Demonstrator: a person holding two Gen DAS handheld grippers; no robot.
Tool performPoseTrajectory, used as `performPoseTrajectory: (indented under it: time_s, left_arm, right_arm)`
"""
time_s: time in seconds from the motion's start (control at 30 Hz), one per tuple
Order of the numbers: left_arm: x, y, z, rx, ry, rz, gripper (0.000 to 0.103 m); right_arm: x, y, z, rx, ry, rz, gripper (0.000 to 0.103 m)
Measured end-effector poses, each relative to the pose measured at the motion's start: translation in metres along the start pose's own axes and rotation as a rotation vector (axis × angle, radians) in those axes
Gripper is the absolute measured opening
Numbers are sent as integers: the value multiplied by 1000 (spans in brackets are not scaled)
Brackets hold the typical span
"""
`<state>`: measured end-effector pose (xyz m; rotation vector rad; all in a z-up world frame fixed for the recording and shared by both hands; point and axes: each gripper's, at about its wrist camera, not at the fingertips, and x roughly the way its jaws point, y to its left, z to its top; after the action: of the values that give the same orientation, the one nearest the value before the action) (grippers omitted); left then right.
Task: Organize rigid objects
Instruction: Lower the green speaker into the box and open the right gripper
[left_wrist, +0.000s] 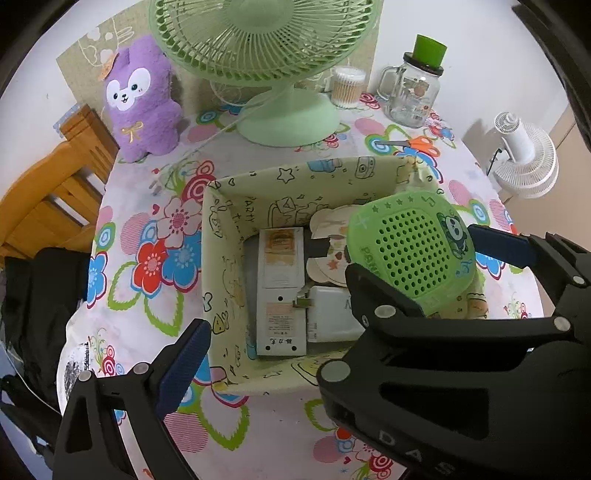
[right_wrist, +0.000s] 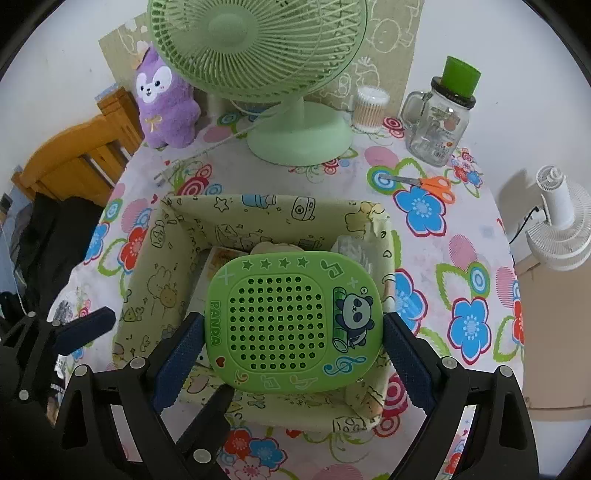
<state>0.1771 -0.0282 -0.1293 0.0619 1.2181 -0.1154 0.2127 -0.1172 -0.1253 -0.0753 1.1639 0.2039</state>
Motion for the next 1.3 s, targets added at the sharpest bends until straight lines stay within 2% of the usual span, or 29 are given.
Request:
performPoseTrajectory:
  time_s: [0.7, 0.9, 1.3]
  left_arm:
    - [19, 13, 3, -15, 87, -16, 98]
    - [9, 13, 4, -20, 67, -26, 98]
    - [-42, 19, -6, -28, -35, -13, 98]
  right_arm:
    - [39, 8, 4, 0, 106, 64, 97]
    - [23, 6, 4, 1, 64, 60, 102]
    - [-39, 0, -9, 32, -54, 31, 102]
